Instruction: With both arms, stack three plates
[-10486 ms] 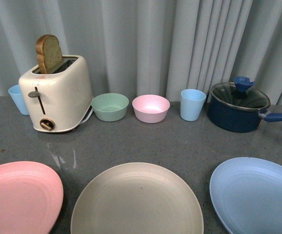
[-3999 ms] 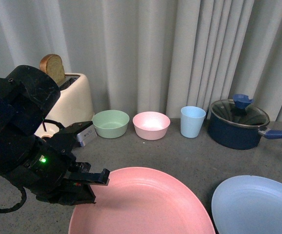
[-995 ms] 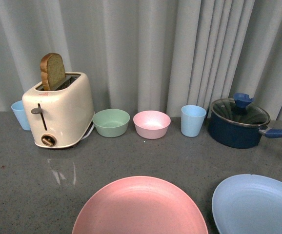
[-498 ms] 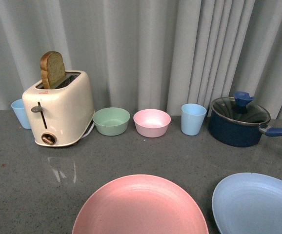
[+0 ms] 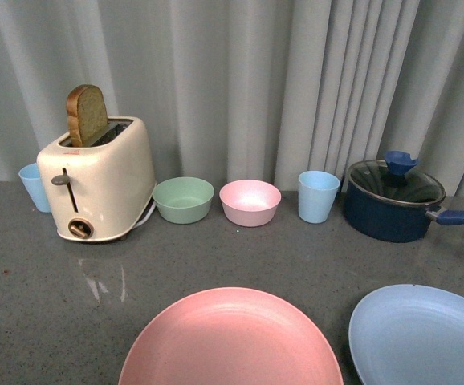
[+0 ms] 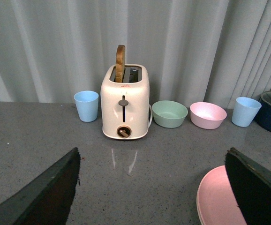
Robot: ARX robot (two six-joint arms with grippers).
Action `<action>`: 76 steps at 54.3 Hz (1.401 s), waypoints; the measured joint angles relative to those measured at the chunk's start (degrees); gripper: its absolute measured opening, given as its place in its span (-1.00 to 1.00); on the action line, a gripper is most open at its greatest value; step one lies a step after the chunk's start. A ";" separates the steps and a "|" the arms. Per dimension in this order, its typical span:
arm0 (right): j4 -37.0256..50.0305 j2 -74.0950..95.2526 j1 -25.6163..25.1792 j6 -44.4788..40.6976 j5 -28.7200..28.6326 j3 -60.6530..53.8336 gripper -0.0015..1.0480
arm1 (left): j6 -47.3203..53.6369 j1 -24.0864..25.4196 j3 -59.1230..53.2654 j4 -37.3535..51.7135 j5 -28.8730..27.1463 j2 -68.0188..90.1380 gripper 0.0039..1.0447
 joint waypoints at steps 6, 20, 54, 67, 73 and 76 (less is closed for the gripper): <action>0.00 0.00 0.00 0.00 0.02 0.00 0.86 | 0.02 0.00 0.00 0.00 0.00 0.00 0.87; -10.19 35.19 -28.87 4.00 -23.15 16.41 0.86 | 0.02 0.00 0.00 0.00 0.00 0.00 0.87; 4.24 98.95 -35.21 -6.58 -21.31 40.54 0.86 | 0.04 0.00 0.00 0.00 0.02 -0.02 0.87; 5.53 105.04 -27.04 -6.67 -18.93 41.64 0.86 | 0.02 0.00 0.00 0.00 0.00 -0.02 0.87; 6.43 107.86 -25.18 -6.69 -16.76 42.60 0.86 | 0.02 0.00 0.00 0.00 0.00 -0.02 0.87; 6.43 109.04 -24.81 -6.86 -16.20 43.10 0.86 | 0.02 0.00 0.00 0.00 0.00 -0.02 0.87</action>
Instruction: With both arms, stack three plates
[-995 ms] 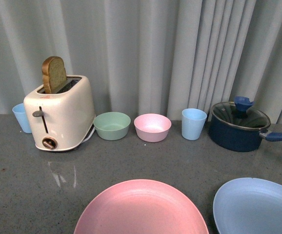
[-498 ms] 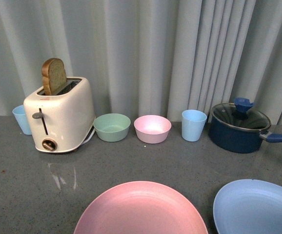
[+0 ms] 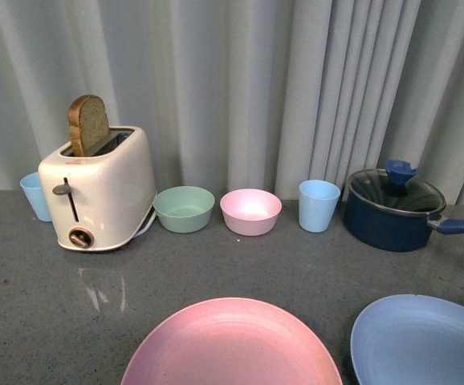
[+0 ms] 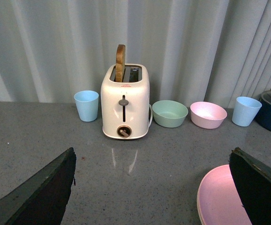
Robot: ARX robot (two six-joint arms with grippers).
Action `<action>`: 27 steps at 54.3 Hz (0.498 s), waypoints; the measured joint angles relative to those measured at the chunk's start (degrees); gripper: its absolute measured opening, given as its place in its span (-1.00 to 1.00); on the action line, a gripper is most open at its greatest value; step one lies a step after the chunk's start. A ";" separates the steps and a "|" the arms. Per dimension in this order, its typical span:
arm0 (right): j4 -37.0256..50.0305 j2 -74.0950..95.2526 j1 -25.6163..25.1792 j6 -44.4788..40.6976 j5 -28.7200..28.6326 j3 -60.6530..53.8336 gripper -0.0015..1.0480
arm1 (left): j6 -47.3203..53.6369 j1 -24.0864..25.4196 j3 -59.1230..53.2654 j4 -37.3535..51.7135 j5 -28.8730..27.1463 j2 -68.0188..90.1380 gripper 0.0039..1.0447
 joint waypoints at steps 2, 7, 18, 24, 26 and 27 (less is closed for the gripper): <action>0.00 0.61 0.22 -0.15 0.39 0.24 0.86 | 0.00 0.00 0.00 0.00 0.00 0.00 0.87; -0.13 1.90 0.72 -0.33 1.03 1.18 0.86 | 0.00 0.00 0.00 0.00 0.00 0.00 0.87; -0.48 3.37 2.16 -0.44 1.14 2.93 0.86 | 0.02 0.00 0.00 0.00 0.00 0.00 0.87; -0.46 4.37 3.06 -0.39 1.25 3.63 0.86 | 0.00 0.00 0.00 0.00 0.00 0.00 0.87; -0.31 4.96 3.52 -0.24 1.42 3.93 0.86 | 0.00 0.00 0.00 0.00 0.00 0.00 0.87; -0.28 5.11 3.61 -0.22 1.42 4.00 0.86 | 0.00 0.00 0.00 0.00 0.00 0.00 0.87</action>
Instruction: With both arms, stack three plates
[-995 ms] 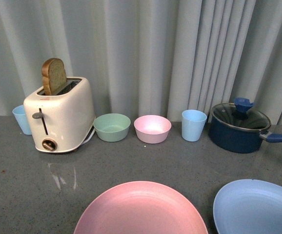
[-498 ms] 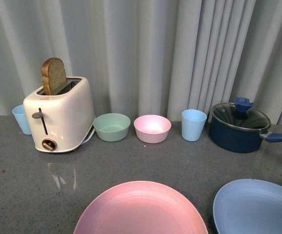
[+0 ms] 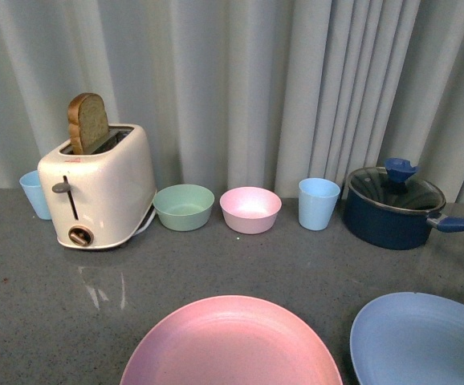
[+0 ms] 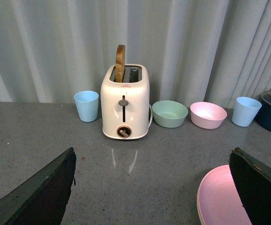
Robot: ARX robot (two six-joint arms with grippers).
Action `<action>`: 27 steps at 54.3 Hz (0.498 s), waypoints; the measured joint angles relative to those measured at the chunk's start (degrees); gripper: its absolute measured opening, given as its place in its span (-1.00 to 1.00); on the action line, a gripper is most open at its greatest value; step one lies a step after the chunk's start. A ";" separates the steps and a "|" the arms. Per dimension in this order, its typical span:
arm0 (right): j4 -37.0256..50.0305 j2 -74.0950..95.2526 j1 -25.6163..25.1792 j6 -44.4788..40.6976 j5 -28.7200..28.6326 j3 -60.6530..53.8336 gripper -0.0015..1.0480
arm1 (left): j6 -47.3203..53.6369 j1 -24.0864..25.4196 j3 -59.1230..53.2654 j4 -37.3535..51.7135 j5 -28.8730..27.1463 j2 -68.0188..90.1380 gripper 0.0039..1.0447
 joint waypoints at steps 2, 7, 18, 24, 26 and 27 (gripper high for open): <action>0.09 0.61 0.37 0.55 0.00 0.35 0.86 | 0.00 0.00 0.00 0.00 0.00 0.00 0.87; 0.61 1.90 1.27 1.38 0.33 0.94 0.86 | 0.00 0.00 0.00 0.00 0.00 0.00 0.87; 1.09 4.33 3.34 2.86 0.83 2.69 0.79 | 0.00 0.00 0.00 0.00 0.00 0.00 0.87; 1.53 5.09 4.35 3.54 0.85 2.84 0.32 | 0.00 0.00 0.00 0.00 0.00 0.00 0.87; 1.75 5.18 4.46 3.72 0.87 2.84 0.21 | 0.00 0.00 0.00 0.00 0.00 0.00 0.87; 1.88 5.22 4.50 3.82 0.85 2.84 0.15 | 0.00 0.00 0.00 0.00 0.00 0.00 0.87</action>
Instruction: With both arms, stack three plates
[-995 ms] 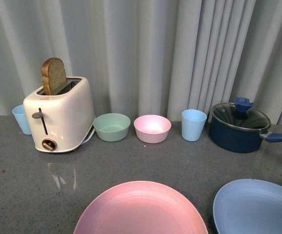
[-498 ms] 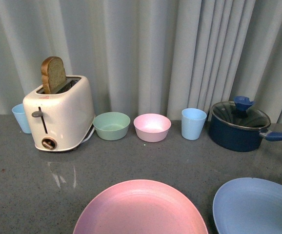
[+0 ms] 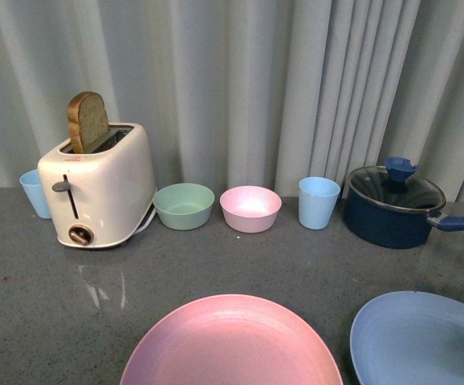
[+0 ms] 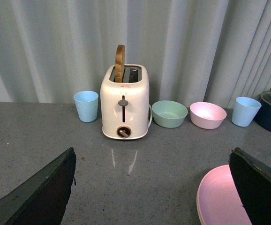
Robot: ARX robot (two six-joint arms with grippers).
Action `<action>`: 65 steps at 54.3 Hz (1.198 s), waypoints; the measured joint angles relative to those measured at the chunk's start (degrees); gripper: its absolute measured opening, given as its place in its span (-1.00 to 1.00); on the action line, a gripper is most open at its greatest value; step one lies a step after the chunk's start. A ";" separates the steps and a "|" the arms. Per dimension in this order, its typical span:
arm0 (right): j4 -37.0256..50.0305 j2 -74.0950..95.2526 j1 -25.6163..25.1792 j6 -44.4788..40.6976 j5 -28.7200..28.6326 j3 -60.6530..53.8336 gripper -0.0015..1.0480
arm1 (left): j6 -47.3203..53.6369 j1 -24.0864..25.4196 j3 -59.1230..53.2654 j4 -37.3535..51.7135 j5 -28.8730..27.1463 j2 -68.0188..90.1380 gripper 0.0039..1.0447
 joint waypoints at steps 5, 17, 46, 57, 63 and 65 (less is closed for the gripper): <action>0.94 0.00 -0.04 0.31 -0.28 -0.37 -0.16 | 0.00 0.00 0.00 0.00 0.00 0.00 0.87; 1.51 -0.83 -2.23 0.07 -1.79 -3.06 -0.77 | 0.00 0.00 0.00 0.00 0.00 0.00 0.87; -5.20 -24.04 -12.26 -2.99 -13.92 -7.89 -0.94 | 0.00 0.00 0.00 0.00 0.00 0.00 0.87; -2.19 -31.39 -4.26 1.77 -18.01 -11.69 -0.94 | 0.00 0.00 0.00 0.00 0.00 0.00 0.87; 2.58 -30.60 6.19 5.88 -15.82 -14.45 -0.94 | 0.00 0.00 0.00 0.00 0.00 0.00 0.87; 4.50 -29.22 10.29 7.28 -14.67 -14.75 -0.94 | 0.02 0.00 0.00 0.00 0.00 0.00 0.87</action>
